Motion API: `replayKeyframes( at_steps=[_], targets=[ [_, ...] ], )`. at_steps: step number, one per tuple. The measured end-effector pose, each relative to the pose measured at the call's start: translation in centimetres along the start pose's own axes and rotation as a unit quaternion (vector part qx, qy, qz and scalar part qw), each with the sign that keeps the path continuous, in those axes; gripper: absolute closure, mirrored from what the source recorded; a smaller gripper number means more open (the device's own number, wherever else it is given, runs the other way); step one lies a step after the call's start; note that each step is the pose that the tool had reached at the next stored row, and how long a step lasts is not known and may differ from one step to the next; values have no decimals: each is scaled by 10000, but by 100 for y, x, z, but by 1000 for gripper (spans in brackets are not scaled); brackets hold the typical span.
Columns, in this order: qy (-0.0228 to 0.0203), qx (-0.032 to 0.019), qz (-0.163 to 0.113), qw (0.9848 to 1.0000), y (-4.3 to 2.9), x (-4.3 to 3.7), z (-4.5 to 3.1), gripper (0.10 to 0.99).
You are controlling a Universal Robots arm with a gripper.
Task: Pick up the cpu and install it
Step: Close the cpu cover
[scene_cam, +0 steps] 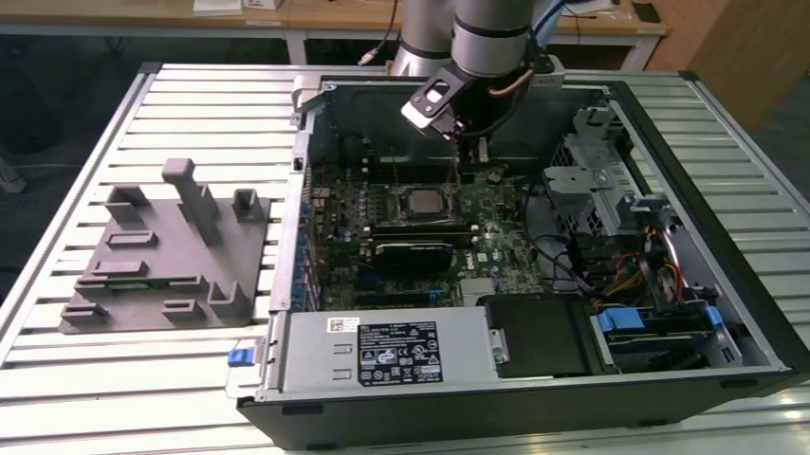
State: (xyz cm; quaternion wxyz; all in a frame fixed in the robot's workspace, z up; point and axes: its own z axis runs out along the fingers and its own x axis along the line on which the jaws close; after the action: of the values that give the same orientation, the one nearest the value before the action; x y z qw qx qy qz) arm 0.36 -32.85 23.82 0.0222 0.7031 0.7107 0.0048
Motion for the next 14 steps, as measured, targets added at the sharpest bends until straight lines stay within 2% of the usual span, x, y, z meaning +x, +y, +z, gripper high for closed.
replayKeyframes(
  at_steps=[14],
  targets=[
    [0,0,0,10000,-137,1,12,980]
  ],
)
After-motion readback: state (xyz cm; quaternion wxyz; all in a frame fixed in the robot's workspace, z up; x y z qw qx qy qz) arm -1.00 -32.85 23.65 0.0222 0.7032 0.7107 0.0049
